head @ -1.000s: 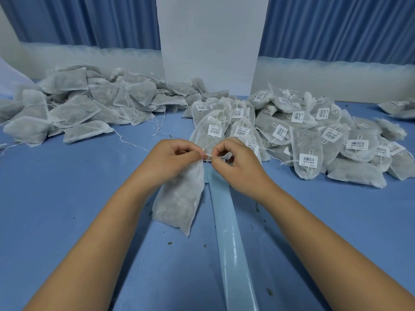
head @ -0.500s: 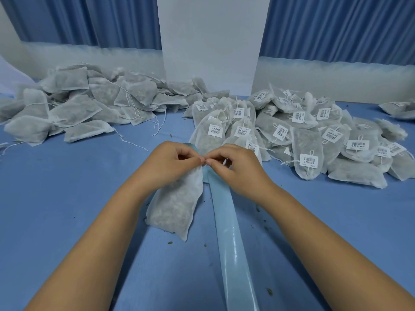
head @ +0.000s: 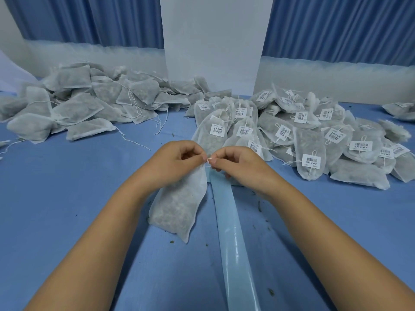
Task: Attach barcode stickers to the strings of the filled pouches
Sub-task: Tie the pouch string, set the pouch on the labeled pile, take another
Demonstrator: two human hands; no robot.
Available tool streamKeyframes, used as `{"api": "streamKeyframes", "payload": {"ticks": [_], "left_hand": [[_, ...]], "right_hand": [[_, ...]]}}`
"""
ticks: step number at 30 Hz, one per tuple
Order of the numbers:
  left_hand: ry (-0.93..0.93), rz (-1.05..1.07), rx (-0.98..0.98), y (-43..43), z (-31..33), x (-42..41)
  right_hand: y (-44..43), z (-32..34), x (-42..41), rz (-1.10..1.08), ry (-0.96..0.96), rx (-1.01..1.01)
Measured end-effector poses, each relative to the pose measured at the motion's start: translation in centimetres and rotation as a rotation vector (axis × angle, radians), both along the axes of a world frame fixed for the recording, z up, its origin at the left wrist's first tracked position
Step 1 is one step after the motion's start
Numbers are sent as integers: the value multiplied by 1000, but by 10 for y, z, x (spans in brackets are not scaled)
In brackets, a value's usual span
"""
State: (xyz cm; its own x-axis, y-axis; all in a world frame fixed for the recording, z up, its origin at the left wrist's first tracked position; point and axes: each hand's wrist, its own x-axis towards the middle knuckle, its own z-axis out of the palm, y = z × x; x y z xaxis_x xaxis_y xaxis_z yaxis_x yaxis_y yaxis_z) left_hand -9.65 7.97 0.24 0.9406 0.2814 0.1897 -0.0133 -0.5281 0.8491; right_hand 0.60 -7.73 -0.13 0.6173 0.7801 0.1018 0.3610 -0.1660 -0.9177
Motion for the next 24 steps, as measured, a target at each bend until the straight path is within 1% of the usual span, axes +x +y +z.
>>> {"api": "streamKeyframes", "payload": {"ticks": [5, 9, 11, 13, 20, 24], "left_hand": [[46, -32, -133, -4, 2, -1], [38, -33, -225, -5, 4, -2], [40, -20, -260, -4, 4, -1], [41, -27, -285, -4, 4, -1], [43, -26, -307, -2, 2, 2], [61, -16, -273, -2, 2, 1]], "right_hand": [[2, -2, -3, -62, -70, 137], [1, -2, -5, -54, -91, 251], [1, -2, -5, -52, -164, 259], [1, -4, -6, -68, -193, 250], [2, -4, -6, -99, -131, 262], [2, -4, -8, -91, -85, 288]]}}
